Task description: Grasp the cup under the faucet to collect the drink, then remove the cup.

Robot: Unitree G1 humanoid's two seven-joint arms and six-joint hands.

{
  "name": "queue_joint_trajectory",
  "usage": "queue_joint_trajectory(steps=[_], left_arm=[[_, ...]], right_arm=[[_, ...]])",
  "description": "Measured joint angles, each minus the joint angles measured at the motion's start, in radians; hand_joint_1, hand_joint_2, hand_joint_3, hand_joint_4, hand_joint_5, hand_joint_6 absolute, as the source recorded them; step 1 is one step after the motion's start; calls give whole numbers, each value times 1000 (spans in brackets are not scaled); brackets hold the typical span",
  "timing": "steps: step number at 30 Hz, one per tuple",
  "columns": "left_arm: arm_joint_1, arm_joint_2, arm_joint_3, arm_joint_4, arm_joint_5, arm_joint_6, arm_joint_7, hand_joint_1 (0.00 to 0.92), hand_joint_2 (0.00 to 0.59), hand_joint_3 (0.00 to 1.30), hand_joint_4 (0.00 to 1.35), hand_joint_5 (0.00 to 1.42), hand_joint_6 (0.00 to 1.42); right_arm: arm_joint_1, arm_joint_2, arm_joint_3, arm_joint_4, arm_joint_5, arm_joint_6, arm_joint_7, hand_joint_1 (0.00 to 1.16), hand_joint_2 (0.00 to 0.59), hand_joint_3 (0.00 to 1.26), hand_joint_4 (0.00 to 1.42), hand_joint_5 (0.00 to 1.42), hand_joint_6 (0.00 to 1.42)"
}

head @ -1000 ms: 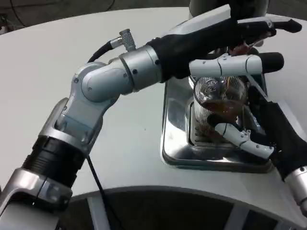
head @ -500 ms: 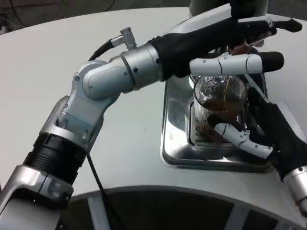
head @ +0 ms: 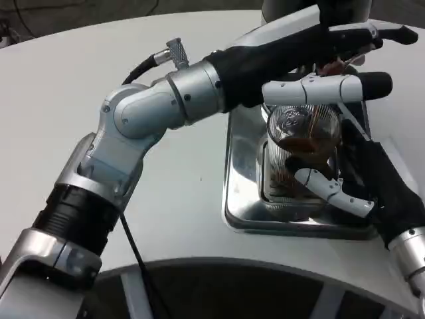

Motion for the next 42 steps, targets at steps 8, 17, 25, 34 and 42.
queue_joint_trajectory(steps=[8,17,25,34,42], left_arm=[[0,0,0,1,0,-2,0,0,118,147,48,72,112],[0,0,0,1,0,-3,0,0,121,147,45,72,112],[0,0,0,1,0,-3,0,0,122,147,42,72,112],[0,0,0,1,0,-3,0,0,122,147,47,75,112],[0,1,0,-1,1,-3,0,0,123,147,48,83,112]], right_arm=[[0,0,3,8,-11,-1,-9,587,233,47,68,184,0],[0,5,5,11,-28,-1,-49,587,233,45,67,184,0],[-2,16,10,25,-34,-1,-58,587,233,38,67,184,0],[-4,26,20,26,-37,-1,-60,592,237,37,74,191,0],[-4,39,25,27,-57,-1,-90,598,246,65,108,219,1]])
